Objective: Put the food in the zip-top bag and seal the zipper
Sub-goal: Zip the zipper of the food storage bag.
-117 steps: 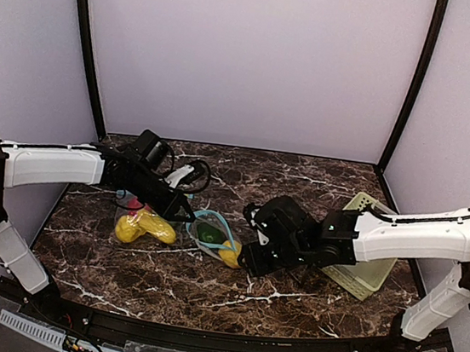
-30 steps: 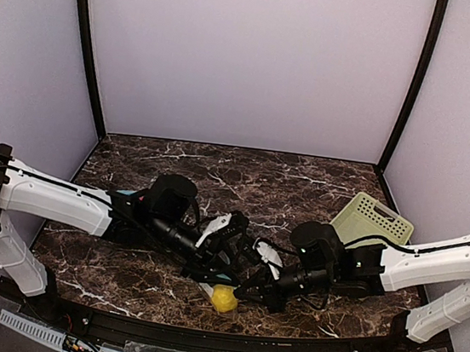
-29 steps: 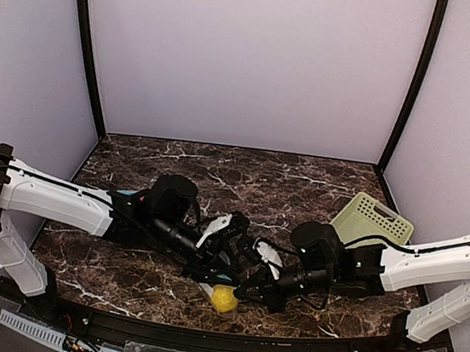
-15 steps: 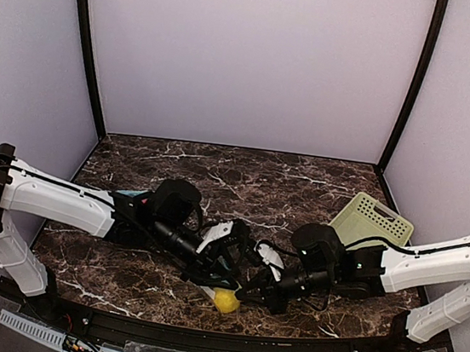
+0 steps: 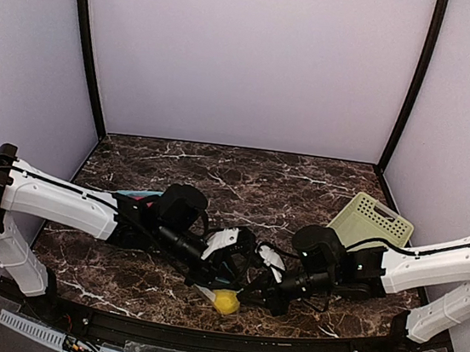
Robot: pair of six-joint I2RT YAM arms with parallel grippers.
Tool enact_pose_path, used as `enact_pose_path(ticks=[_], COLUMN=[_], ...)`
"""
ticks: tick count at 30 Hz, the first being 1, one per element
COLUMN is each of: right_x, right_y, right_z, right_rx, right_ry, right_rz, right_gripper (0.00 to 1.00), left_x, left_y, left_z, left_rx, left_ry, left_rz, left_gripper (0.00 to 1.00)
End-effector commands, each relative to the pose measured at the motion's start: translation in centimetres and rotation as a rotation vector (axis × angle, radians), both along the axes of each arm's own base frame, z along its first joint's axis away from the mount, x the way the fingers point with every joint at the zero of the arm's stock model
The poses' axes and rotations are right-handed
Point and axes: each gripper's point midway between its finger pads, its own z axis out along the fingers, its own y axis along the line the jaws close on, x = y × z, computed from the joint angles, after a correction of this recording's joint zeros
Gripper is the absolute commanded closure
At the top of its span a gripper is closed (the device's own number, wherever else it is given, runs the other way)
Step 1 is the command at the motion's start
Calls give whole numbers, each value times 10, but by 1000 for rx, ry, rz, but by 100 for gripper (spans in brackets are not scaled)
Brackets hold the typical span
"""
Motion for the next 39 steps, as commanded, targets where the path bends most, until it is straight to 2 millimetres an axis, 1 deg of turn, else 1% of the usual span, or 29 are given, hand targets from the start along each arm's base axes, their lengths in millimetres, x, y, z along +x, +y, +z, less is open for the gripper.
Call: enact_pose_path(ticks=[1, 7, 12, 18, 23, 27, 29, 30, 33, 36, 39], right_x=[9, 13, 15, 19, 28, 33, 33, 33, 35, 37, 36], right_y=[2, -1, -1, -3, -11, -20, -22, -24, -28, -30, -36], right_z=[20, 26, 23, 19, 16, 6, 3, 2, 0, 2, -3], right_rx=[73, 89, 83, 72, 46, 0, -14, -19, -36, -37, -79], right_ry=[-33, -42, -39, -39, -44, -37, -34, -33, -36, -48, -52], right_rz=[-37, -57, -62, -85, -148, -191, -198, -204, -220, -231, -230], right_gripper=[100, 100, 100, 100, 100, 100, 100, 100, 100, 100, 100], left_x=[-5, -9, -11, -8, -5, -4, -3, -4, -4, -3, -3], left_y=[6, 6, 5, 6, 9, 13, 14, 17, 21, 24, 28], left_z=[-10, -14, -15, -12, -13, -13, -12, -16, -16, -15, -13], left_rx=[61, 83, 86, 83, 90, 94, 94, 114, 122, 127, 137], left_ry=[-7, -21, -24, -35, -51, -55, -62, -55, -59, -62, -57], left_rz=[-4, -8, -8, 10, 33, 47, 56, 57, 68, 74, 79], left_gripper=[83, 87, 92, 98, 99, 99, 99, 99, 99, 99, 99])
